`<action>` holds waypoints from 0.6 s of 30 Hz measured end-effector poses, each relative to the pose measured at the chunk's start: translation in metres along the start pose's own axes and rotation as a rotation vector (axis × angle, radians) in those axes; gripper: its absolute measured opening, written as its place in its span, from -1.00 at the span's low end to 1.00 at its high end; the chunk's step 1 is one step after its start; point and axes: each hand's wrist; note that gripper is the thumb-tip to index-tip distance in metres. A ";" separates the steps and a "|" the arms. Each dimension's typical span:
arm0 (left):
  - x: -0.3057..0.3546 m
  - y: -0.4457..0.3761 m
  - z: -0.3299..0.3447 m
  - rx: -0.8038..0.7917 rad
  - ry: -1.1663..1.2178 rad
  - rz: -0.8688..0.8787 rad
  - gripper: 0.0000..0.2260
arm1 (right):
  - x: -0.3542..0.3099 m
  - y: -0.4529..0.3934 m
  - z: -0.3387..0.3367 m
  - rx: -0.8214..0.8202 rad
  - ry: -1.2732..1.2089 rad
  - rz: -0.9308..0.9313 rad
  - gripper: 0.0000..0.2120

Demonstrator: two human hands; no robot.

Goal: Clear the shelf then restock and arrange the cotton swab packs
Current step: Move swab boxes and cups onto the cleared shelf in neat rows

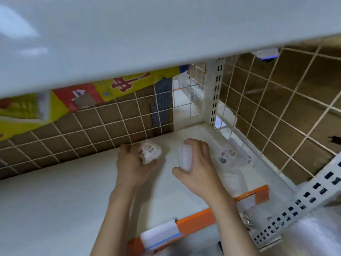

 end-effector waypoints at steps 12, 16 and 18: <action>-0.121 0.134 -0.135 0.142 -0.078 -0.155 -0.33 | -0.118 0.062 0.134 -0.173 -0.114 -0.004 -0.37; -0.158 0.155 -0.172 0.144 -0.133 -0.166 -0.27 | -0.150 0.079 0.176 -0.246 -0.114 0.036 -0.35; -0.174 0.165 -0.188 0.150 -0.146 -0.179 -0.25 | -0.163 0.086 0.191 -0.261 -0.085 0.041 -0.28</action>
Point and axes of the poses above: each hand's wrist, its own y-axis away from the middle knuckle, its own z-axis out of the palm, x = y × z, and after that the axes turned 10 degrees about z, right-handed
